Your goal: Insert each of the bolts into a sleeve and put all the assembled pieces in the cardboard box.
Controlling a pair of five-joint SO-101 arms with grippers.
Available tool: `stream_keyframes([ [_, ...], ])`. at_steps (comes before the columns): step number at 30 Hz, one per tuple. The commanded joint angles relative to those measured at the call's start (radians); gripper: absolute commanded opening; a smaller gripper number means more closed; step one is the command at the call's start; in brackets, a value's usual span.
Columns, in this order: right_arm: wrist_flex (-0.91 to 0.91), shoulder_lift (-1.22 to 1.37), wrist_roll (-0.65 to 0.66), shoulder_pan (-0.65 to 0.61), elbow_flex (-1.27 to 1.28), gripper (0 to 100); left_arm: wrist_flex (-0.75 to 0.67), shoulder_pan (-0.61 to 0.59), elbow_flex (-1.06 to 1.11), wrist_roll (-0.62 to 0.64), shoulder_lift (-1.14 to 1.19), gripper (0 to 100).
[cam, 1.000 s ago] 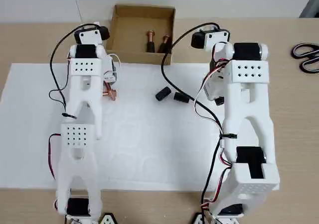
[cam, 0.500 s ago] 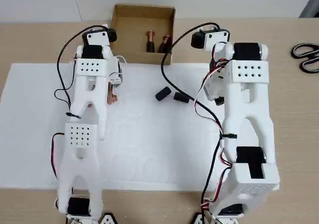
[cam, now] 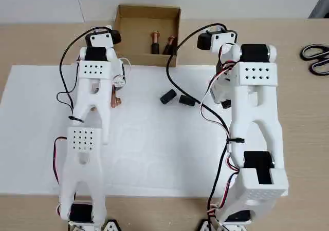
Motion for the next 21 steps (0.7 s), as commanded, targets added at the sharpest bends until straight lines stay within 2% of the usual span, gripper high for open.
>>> stream_keyframes([
  [1,0.001,-0.065,-0.002,0.007,-0.006,0.6,0.002,0.002,-0.038,-0.005,-0.014,1],
  [10,0.001,-0.068,-0.002,0.008,-0.008,0.6,0.023,0.057,-0.128,-0.006,-0.035,1],
  [16,0.002,-0.07,-0.002,0.035,-0.009,0.5,0.023,0.061,-0.124,-0.008,-0.178,1],
  [21,0.007,-0.071,-0.003,0.039,-0.009,0.4,0.023,0.063,-0.012,-0.005,-0.368,1],
])
